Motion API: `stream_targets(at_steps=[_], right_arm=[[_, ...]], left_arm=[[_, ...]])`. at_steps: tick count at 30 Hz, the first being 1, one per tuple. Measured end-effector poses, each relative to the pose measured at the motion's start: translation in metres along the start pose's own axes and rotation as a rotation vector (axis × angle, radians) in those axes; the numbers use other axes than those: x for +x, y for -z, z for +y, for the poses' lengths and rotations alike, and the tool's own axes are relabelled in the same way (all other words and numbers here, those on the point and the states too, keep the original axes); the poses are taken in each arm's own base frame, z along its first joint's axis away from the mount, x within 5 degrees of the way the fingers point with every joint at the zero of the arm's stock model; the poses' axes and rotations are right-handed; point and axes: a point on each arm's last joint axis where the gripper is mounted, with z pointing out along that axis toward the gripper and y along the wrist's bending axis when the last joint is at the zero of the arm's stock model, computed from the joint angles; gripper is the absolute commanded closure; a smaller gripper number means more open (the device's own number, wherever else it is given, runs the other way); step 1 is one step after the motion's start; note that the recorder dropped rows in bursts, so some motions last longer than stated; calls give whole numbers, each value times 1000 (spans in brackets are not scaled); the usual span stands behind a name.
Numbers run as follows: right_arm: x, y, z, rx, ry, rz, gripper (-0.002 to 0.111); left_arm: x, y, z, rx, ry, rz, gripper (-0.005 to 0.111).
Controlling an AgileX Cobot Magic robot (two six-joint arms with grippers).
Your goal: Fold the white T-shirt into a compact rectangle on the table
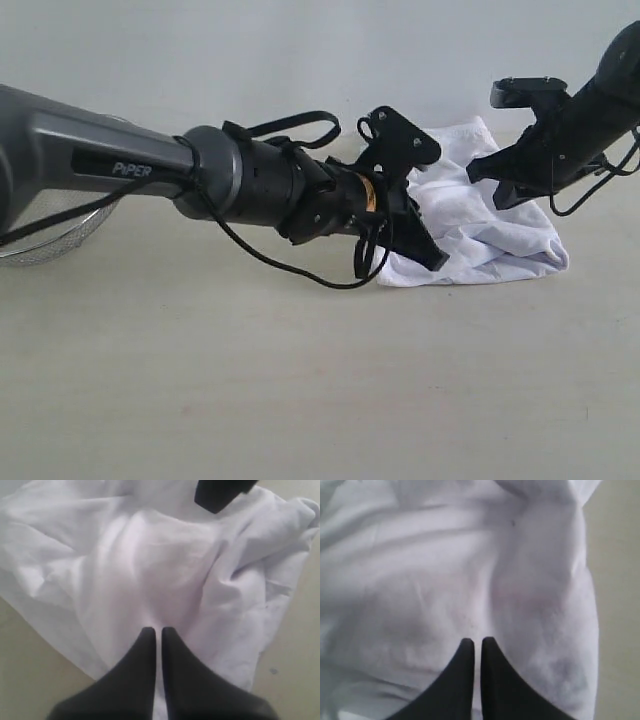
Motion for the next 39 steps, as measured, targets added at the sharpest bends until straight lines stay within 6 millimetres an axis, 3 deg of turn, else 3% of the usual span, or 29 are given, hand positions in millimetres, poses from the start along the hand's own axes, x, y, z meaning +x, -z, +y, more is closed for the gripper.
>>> stream_targets(at_steps=[7,13,20,26,33,39], right_arm=[[14,-11,-3,-5,3,132,109],[25,-9,-8,46,35,257,109],[22,-9,-15,130,36,225,109],[23,-9,-21,171,32,232,109],[35,-21,-43,167,-35,276,109],[31,-17,-38,112,-37,245,109]], left_arm=[[8,-6,-10,16,29,40,102],[32,-20,-14,21,34,134,102],[35,-22,-14,19,45,167,102],[39,-22,-3,3,49,186,102],[43,-21,15,-2,50,203,102],[43,-21,22,36,83,206,102]])
